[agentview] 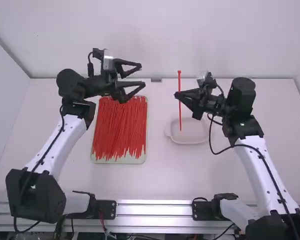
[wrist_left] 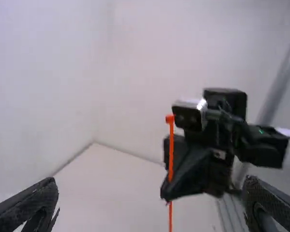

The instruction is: Fasten the cable tie

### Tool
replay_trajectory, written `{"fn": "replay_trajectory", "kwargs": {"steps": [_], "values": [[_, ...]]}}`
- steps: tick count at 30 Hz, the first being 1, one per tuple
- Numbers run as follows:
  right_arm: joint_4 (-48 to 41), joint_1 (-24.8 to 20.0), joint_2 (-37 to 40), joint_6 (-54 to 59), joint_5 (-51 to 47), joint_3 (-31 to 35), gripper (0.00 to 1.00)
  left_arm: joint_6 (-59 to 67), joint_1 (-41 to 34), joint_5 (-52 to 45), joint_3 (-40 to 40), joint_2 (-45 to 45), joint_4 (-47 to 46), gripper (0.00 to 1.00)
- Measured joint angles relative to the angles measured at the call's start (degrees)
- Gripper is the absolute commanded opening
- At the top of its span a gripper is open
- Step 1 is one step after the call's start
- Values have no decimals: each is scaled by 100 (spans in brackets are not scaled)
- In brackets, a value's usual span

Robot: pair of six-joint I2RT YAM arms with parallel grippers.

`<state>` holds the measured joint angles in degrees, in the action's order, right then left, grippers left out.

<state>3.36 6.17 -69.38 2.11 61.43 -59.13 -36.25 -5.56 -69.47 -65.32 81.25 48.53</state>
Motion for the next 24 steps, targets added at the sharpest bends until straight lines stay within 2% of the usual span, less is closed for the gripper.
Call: {"fn": "replay_trajectory", "kwargs": {"steps": [3, 9, 14, 16, 18, 20, 24], "values": [[256, -79, 0, 315, 531, 0, 0, -4, -162, -422, -96, 96, 186, 99], [367, -111, 0, 688, 1154, -2, 0, 4, -452, -643, -205, 103, 361, 99], [372, 142, 0, 774, 1252, -2, 0, 111, -732, -640, -350, 140, 197, 100], [376, 260, -2, 796, 1255, 0, 0, 177, -833, -636, -450, 188, 55, 95], [398, 415, -2, 828, 1252, 0, 0, 240, -938, -636, -514, 227, -52, 83], [396, 498, 0, 837, 1246, -2, 0, 243, -979, -636, -514, 234, -57, 80], [400, 682, 0, 734, 1005, -2, 0, 219, -1003, -636, -518, 232, -50, 64]]}}
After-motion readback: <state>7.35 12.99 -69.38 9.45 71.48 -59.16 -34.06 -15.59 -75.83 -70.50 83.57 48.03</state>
